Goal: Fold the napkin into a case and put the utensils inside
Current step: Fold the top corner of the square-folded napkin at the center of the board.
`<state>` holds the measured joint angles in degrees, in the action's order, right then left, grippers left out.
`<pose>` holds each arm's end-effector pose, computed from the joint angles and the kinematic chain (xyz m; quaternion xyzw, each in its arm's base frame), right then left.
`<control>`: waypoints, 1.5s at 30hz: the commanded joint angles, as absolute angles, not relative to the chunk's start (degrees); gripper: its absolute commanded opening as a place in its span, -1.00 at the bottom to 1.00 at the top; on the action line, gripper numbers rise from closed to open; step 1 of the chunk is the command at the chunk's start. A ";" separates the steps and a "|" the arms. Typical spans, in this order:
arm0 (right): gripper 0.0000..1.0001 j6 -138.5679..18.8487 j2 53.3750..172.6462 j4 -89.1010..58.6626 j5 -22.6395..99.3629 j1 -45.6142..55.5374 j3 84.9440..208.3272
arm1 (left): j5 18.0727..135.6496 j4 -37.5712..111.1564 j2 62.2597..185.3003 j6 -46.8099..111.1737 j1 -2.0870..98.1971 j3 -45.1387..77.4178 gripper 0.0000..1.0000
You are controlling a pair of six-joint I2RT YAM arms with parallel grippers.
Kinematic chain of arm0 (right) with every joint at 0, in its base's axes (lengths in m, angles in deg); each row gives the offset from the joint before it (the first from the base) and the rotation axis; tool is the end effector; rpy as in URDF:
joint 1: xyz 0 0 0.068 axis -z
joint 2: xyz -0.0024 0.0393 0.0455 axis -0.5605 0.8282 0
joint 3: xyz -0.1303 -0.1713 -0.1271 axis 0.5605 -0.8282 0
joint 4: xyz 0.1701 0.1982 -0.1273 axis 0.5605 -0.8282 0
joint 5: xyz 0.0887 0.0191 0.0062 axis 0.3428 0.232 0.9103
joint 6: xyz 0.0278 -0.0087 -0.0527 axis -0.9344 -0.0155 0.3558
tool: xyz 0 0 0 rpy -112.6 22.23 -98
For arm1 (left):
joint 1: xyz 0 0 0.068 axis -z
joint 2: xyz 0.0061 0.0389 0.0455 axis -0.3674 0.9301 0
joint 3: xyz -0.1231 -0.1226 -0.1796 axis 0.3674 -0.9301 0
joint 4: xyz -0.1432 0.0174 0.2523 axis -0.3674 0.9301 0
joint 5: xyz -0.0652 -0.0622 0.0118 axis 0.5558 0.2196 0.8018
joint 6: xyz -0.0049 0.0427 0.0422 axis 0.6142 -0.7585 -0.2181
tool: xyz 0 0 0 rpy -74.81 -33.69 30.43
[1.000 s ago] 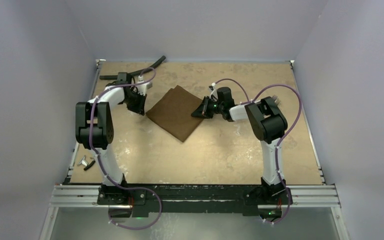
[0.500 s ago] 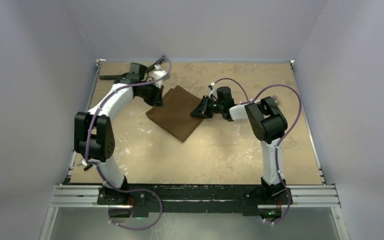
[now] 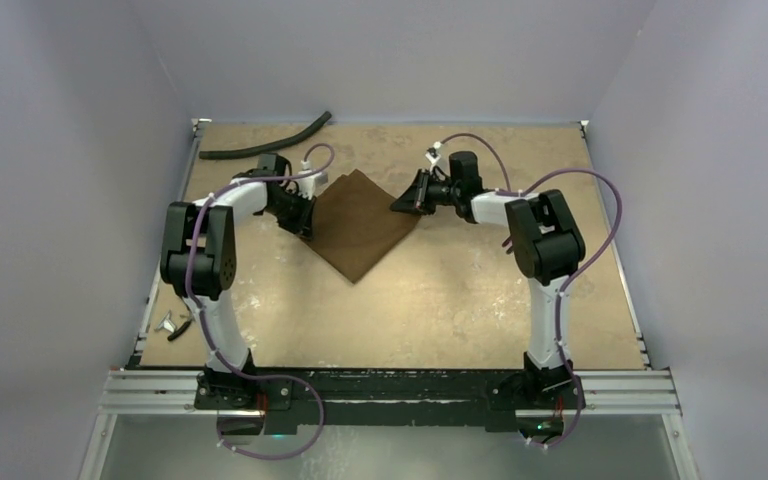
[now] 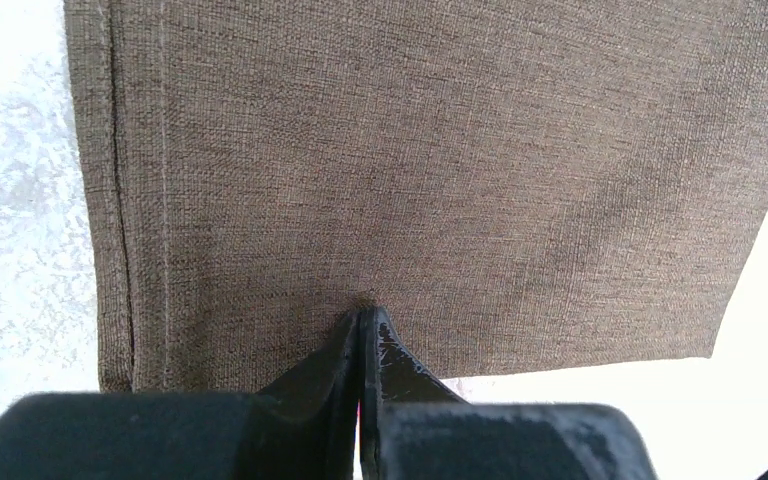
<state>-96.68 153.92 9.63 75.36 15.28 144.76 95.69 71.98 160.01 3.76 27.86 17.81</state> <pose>0.4371 0.1820 0.1085 -0.0352 0.8021 0.5335 0.2659 0.3958 -0.0642 0.1077 0.2305 0.9314 -0.2151 0.1820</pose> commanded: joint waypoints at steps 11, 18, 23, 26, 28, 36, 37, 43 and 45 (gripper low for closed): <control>-0.68 -96.37 159.13 13.63 77.44 15.97 142.88 | 106.09 74.46 156.28 7.06 27.64 21.35 -0.67; -0.61 -94.96 156.60 12.29 77.28 15.97 143.87 | 104.06 73.14 161.63 10.56 28.66 37.02 -0.57; -0.61 -95.28 153.88 13.32 76.49 15.89 143.67 | 104.55 75.59 173.43 12.61 30.24 52.14 -0.55; -0.61 -95.32 152.06 13.15 76.43 15.53 143.29 | 103.71 75.53 178.34 13.13 31.48 58.69 -0.47; -0.61 -95.56 150.79 13.47 76.25 15.14 142.12 | 101.57 75.90 181.13 13.07 32.38 62.87 -0.28; -0.60 -96.47 147.50 15.91 76.25 14.71 137.42 | 91.96 58.17 173.60 10.21 35.34 50.07 0.87; -0.59 -96.54 147.57 16.01 76.17 14.63 137.25 | 92.45 59.05 174.40 9.08 35.35 50.14 0.96; -0.60 -96.64 147.32 16.70 75.90 14.11 136.03 | 92.73 68.22 183.29 7.69 35.45 62.38 0.96; -0.60 -96.71 147.33 17.13 76.06 13.86 135.47 | 92.56 67.14 183.76 7.68 35.44 62.58 0.87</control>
